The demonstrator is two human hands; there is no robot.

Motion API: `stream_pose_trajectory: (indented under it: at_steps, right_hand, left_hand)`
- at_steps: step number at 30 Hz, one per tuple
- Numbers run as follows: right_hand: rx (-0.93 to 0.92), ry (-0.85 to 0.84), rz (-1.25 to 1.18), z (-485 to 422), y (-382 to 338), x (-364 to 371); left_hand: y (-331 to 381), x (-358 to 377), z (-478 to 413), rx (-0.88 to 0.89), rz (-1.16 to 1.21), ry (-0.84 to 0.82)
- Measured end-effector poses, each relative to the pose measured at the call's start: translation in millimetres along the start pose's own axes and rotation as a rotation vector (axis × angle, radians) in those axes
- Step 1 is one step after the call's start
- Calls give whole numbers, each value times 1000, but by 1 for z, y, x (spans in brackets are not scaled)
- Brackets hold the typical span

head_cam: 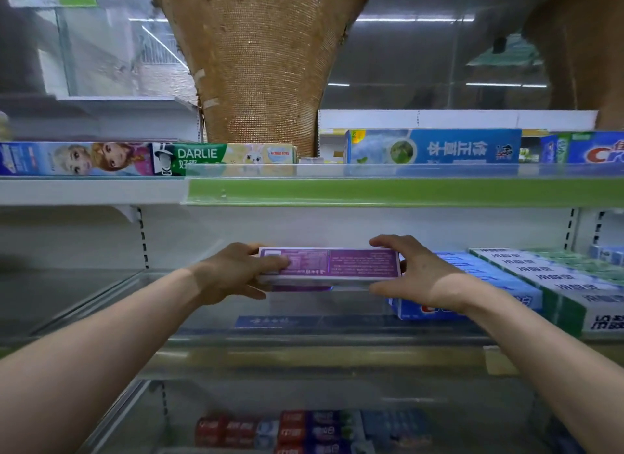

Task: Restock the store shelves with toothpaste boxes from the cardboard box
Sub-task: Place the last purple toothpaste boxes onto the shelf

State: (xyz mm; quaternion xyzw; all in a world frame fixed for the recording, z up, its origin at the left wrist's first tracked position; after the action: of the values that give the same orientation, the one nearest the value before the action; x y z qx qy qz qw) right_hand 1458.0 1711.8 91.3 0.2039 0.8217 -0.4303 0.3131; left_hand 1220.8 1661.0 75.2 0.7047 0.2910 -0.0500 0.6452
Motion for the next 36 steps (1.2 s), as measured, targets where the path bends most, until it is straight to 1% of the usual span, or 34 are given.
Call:
stream_pose_trajectory:
  at_steps: [2, 5, 7, 10, 12, 14, 16, 18, 22, 25, 26, 29, 32, 35, 36]
  right_hand:
    - [-15, 10, -10, -3, 1, 1]
    - [22, 29, -45, -5, 2, 2]
    - [40, 21, -31, -7, 3, 6]
    - [59, 60, -10, -8, -1, 4]
    - [73, 73, -49, -11, -1, 2]
    - [134, 59, -127, -10, 1, 3]
    - [204, 62, -199, -9, 6, 6]
    - [227, 67, -236, -8, 5, 9]
    - [203, -3, -236, -3, -6, 13]
    - [164, -58, -182, 2, -16, 19]
    - [162, -69, -196, 4, -20, 23]
    - [227, -153, -349, 16, -32, 41]
    - [261, -223, -472, 26, -41, 53]
    - [319, -249, -646, 33, -47, 68]
    - [346, -246, -707, 34, -49, 74]
  left_hand:
    - [-2, -3, -6, -53, 31, 47]
    - [-5, -3, -11, -141, 59, 95]
    - [-7, -2, -12, -189, 137, 88]
    - [-10, -1, -15, -252, 304, 56]
    - [-11, 0, -16, -277, 407, 42]
    - [-11, -1, -15, -272, 460, 51]
    - [-11, -4, -15, -256, 458, 79]
    - [-11, -8, -15, -250, 441, 115]
    - [-9, -8, -13, -289, 442, 172]
    - [-6, -11, -12, -293, 435, 187]
    - [-5, -11, -12, -290, 446, 187]
    - [0, -6, -12, -268, 555, 174]
    - [0, -2, -8, -271, 570, 166]
    - [3, 22, 3, -290, 563, 20]
    - [5, 31, 7, -294, 538, -5]
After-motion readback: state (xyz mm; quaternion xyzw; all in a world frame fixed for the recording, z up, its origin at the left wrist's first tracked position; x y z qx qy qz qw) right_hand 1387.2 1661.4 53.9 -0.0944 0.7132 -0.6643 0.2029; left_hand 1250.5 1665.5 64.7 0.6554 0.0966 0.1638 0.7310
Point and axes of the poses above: each hand's wrist, its own z-axis away from the middle knuckle, its own x-axis out of the palm, y = z × x, the point moved 9 cm from there along -z, towards the middle knuckle, and after that the axes turned 13 degrees about y, right-handed, at the moved point
